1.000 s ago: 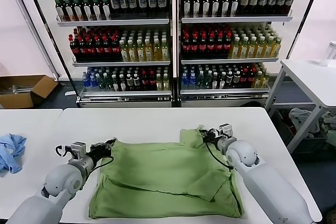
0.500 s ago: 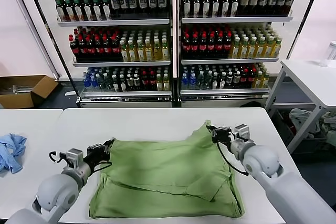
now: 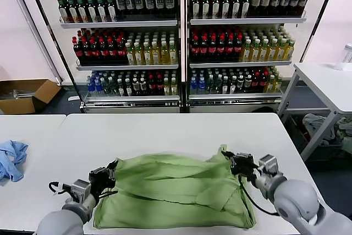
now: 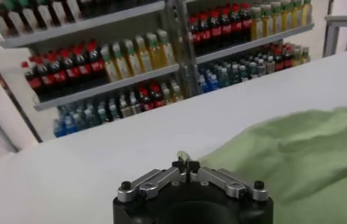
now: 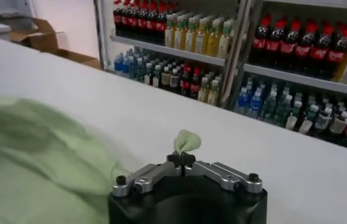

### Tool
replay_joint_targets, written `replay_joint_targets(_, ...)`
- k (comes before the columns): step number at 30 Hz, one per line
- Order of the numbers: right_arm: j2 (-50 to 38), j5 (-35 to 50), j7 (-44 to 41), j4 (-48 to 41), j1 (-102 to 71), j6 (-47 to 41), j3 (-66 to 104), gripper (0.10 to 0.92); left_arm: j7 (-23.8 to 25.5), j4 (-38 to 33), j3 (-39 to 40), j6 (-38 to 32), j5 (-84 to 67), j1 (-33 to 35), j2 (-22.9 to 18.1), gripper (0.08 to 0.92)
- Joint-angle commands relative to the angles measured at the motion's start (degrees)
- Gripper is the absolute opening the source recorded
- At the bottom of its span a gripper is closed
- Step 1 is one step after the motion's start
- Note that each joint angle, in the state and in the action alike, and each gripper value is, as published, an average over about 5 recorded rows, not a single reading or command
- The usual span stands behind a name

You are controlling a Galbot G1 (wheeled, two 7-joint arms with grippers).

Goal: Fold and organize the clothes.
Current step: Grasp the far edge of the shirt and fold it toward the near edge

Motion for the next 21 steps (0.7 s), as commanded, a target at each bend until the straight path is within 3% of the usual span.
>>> replay_joint_targets(1,-2.2,-1.1,-0.2,7.7,-15.4,0.2,7.9,0.107,-9.4,-5.0,-2.3,-0.5,6.5,8.2,-0.9,0.081)
replay_joint_targets(6,-2.0,-1.7,-0.8,8.4,-18.4,0.3,10.0,0.107,-12.4,-6.1,-3.1,-0.8,6.4,10.7,-1.9,0.081)
replay_joint_targets(21,-2.3,-2.3,-1.7,12.7,-29.4,0.1,19.4,0.107,-11.1,-5.6,-3.3,-2.1,7.9,16.9,-1.5,0.081)
